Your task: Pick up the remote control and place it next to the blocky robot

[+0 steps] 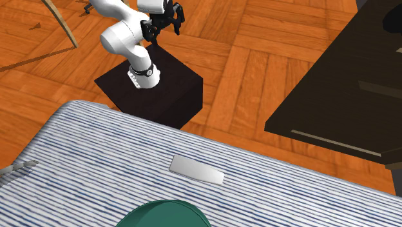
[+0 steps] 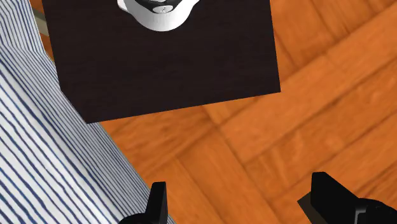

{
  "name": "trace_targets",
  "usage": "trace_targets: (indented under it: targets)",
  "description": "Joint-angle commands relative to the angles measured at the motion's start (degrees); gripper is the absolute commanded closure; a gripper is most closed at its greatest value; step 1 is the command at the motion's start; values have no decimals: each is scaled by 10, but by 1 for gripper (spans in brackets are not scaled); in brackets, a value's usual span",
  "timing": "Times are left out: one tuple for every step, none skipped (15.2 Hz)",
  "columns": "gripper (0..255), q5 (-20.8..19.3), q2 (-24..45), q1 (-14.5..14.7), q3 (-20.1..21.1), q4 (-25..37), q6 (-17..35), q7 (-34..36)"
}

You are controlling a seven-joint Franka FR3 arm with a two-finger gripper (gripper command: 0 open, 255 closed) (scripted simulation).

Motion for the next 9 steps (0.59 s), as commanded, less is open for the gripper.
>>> trace_targets:
  targets:
    - [0, 0, 0, 0, 0, 0, 0, 0]
    - [0, -9, 10, -1, -9, -5, 15, -17]
    - [0, -17, 20, -1, -17, -8, 30, -33]
    - [0, -24, 32, -2, -26, -11, 46, -49]
    - [0, -32, 44, -2, -34, -13, 61, -65]
    - [0, -39, 57, -3, -43, -14, 77, -80]
    - [0, -45, 70, -3, -51, -15, 92, -96]
    - [0, -51, 85, -4, -59, -14, 108, -111]
    - [0, -57, 100, -4, -67, -13, 123, -126]
